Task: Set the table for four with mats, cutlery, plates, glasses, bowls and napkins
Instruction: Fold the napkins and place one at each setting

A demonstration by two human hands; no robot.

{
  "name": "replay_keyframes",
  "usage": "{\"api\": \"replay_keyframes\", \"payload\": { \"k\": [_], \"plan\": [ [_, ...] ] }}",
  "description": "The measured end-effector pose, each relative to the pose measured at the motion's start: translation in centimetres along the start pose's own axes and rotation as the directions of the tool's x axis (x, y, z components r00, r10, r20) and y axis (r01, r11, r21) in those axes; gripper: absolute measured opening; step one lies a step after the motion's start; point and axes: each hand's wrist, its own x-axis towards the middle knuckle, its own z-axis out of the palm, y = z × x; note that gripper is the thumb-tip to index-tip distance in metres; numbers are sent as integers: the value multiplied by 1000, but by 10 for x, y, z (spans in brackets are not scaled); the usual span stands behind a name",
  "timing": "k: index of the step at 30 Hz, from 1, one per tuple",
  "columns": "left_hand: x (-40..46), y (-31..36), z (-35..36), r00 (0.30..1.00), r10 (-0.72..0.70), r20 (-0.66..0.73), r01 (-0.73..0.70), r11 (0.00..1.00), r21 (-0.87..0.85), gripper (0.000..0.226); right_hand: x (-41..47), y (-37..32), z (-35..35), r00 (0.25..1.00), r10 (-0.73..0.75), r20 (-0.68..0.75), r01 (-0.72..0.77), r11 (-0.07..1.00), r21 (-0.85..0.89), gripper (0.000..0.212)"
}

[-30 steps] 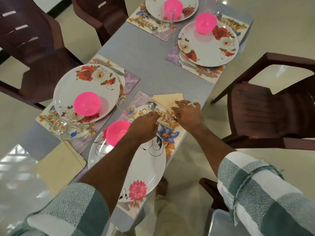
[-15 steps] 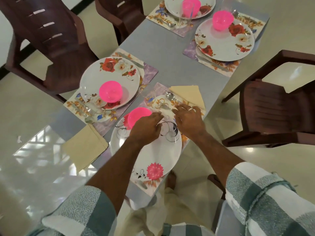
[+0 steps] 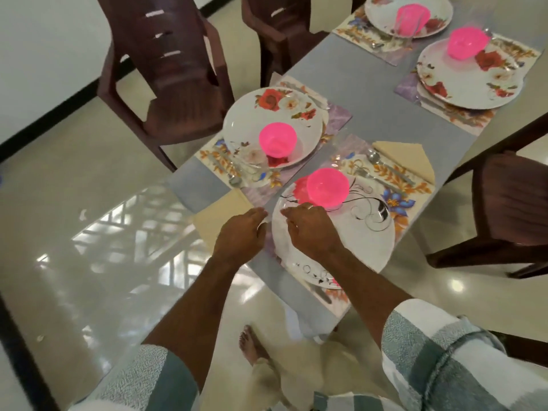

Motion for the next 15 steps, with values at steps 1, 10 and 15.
{"api": "replay_keyframes", "payload": {
  "k": [1,10,15],
  "plan": [
    [-7,-16,-4,999,-39,-17,39,999,-14,31,2,-15,6,1000,7,17,-7,1000,6,23],
    [-41,-127,-29,973,-229,35,231,971,-67,30,19,-114,57,988,133,75,-127,989,-76,24],
    [-31,-154,-38,956,-284,74,290,953,-91,33,25,-132,77,975,217,53,-213,974,-76,20]
  ]
}}
